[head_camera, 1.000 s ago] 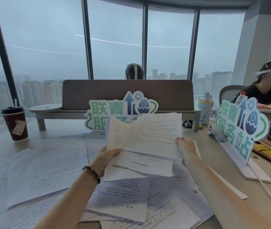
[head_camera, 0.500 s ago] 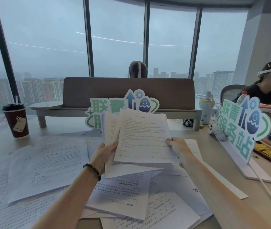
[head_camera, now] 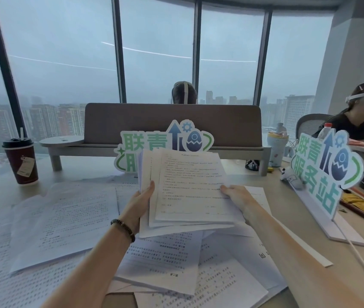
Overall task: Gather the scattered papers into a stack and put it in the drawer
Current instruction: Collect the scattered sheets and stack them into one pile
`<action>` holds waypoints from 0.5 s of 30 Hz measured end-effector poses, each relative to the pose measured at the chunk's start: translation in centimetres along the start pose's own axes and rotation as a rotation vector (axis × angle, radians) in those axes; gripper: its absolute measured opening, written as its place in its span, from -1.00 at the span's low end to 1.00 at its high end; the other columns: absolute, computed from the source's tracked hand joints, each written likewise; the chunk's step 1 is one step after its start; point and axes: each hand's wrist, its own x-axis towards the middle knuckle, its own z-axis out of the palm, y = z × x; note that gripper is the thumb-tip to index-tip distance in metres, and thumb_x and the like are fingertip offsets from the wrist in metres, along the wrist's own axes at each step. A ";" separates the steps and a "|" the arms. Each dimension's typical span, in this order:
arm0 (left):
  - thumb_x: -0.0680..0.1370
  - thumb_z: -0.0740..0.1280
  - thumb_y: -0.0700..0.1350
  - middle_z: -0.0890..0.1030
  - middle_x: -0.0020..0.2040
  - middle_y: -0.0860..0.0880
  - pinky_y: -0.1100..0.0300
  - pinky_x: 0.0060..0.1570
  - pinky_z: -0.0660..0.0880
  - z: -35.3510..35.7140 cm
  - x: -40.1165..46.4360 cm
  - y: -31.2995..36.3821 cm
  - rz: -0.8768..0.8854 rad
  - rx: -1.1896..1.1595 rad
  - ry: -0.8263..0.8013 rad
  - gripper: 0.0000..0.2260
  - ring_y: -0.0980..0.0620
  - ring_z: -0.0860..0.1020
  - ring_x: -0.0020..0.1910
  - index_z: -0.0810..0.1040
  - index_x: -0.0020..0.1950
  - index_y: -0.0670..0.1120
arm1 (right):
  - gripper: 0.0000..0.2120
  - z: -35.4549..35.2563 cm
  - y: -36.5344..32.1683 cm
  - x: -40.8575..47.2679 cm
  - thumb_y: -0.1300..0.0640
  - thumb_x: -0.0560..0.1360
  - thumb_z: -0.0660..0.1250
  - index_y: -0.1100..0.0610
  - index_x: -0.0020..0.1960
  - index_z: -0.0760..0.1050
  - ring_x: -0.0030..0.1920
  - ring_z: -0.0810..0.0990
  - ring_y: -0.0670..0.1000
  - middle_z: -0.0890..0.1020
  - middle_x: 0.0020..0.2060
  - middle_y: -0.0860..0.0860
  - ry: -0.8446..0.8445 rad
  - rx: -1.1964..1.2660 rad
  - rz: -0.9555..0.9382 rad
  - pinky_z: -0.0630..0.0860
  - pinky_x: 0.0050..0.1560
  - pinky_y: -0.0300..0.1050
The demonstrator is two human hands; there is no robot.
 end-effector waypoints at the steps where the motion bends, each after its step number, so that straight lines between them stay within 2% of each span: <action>1: 0.63 0.24 0.06 0.73 -0.04 -0.04 0.12 -0.27 0.65 0.1 -0.1 0.0 -0.001 -0.008 -0.003 -0.75 -0.02 0.72 -0.11 0.60 0.15 -0.05 | -0.74 0.2 0.1 -0.1 0.04 0.61 0.30 0.23 0.09 0.61 0.01 0.69 0.17 0.71 0.01 0.13 -0.013 -0.020 -0.001 0.59 0.17 0.16; 5: 0.63 0.26 0.01 0.73 -0.07 -0.03 0.15 -0.30 0.65 0.3 -0.1 -0.1 0.013 -0.014 -0.023 -0.79 0.00 0.72 -0.16 0.59 0.14 -0.06 | -0.73 1.1 0.1 -0.6 -0.02 0.63 0.25 0.14 0.19 0.55 0.08 0.67 0.10 0.68 0.10 0.05 -0.099 -0.055 -0.028 0.57 0.21 0.12; 8: 0.61 0.29 -0.01 0.72 -0.04 -0.05 0.16 -0.30 0.64 0.4 -0.3 0.1 0.011 -0.006 -0.029 -0.83 0.01 0.71 -0.15 0.58 0.11 -0.05 | -0.79 1.4 0.1 -1.1 0.08 0.66 0.22 0.09 0.22 0.54 0.10 0.68 0.08 0.69 0.11 0.03 -0.194 0.005 -0.018 0.60 0.17 0.06; 10: 0.60 0.33 -0.05 0.72 0.02 -0.11 0.13 -0.23 0.66 0.3 -0.5 0.2 0.009 0.000 -0.043 -0.83 -0.04 0.71 -0.08 0.58 0.15 -0.07 | -0.80 1.5 0.1 -1.1 0.18 0.64 0.23 0.08 0.21 0.55 0.12 0.67 0.11 0.70 0.11 0.03 -0.234 0.028 -0.025 0.57 0.21 0.13; 12: 0.59 0.34 -0.12 0.69 0.10 -0.17 0.04 -0.15 0.67 0.1 -0.5 0.1 -0.005 0.004 -0.068 -0.78 -0.13 0.70 -0.01 0.56 0.23 -0.12 | -0.79 1.4 0.0 -1.2 0.26 0.62 0.25 0.09 0.19 0.56 0.12 0.67 0.14 0.70 0.11 0.05 -0.228 0.036 -0.041 0.55 0.23 0.18; 15: 0.60 0.33 -0.20 0.69 0.10 -0.21 -0.05 -0.16 0.66 0.0 -0.3 0.1 -0.018 -0.012 -0.073 -0.76 -0.20 0.69 0.00 0.53 0.26 -0.15 | -0.80 1.1 -0.4 -1.2 0.24 0.60 0.30 0.09 0.19 0.55 0.08 0.68 0.14 0.71 0.08 0.03 -0.172 0.016 -0.071 0.57 0.20 0.21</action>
